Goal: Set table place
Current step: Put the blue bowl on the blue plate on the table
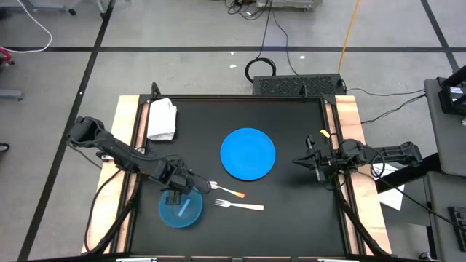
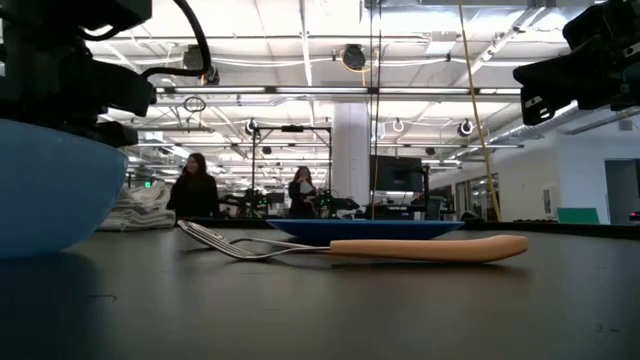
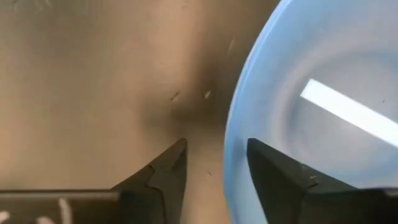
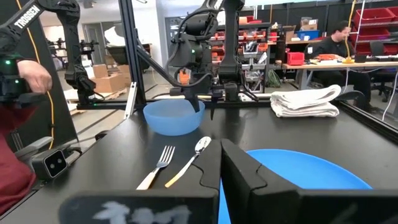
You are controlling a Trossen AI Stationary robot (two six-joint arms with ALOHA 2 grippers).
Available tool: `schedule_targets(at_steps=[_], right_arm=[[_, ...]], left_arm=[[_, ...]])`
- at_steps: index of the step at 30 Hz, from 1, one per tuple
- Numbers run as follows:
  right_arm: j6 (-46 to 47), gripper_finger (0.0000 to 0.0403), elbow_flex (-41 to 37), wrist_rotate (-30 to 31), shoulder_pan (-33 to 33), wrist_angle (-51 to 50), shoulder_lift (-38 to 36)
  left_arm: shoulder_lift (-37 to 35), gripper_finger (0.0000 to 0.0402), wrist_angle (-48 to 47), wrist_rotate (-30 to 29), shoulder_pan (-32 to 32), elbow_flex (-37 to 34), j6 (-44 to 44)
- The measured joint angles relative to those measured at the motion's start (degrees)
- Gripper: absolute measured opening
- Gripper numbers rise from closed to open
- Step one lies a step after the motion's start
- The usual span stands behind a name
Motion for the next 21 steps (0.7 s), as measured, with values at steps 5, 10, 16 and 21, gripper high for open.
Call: schedule_targets(at_steps=[5,10,16,21], right_arm=[[0.0,0.0,0.0,0.0,0.0,0.0,0.0],[0.0,0.0,0.0,0.0,0.0,0.0,0.0],[-0.1,0.0,0.0,0.0,0.0,0.0,0.0],[-0.2,0.0,0.0,0.0,0.0,0.0,0.0]], left_arm=[[0.0,0.01,0.0,0.0,1.2,0.0,0.1],[0.0,0.005,0.1,3.0,2.1,0.0,1.0],[-0.2,0.001,0.3,8.3,3.1,0.3,1.4],[-0.1,0.0009,-0.1,9.3,3.1,0.3,3.9]])
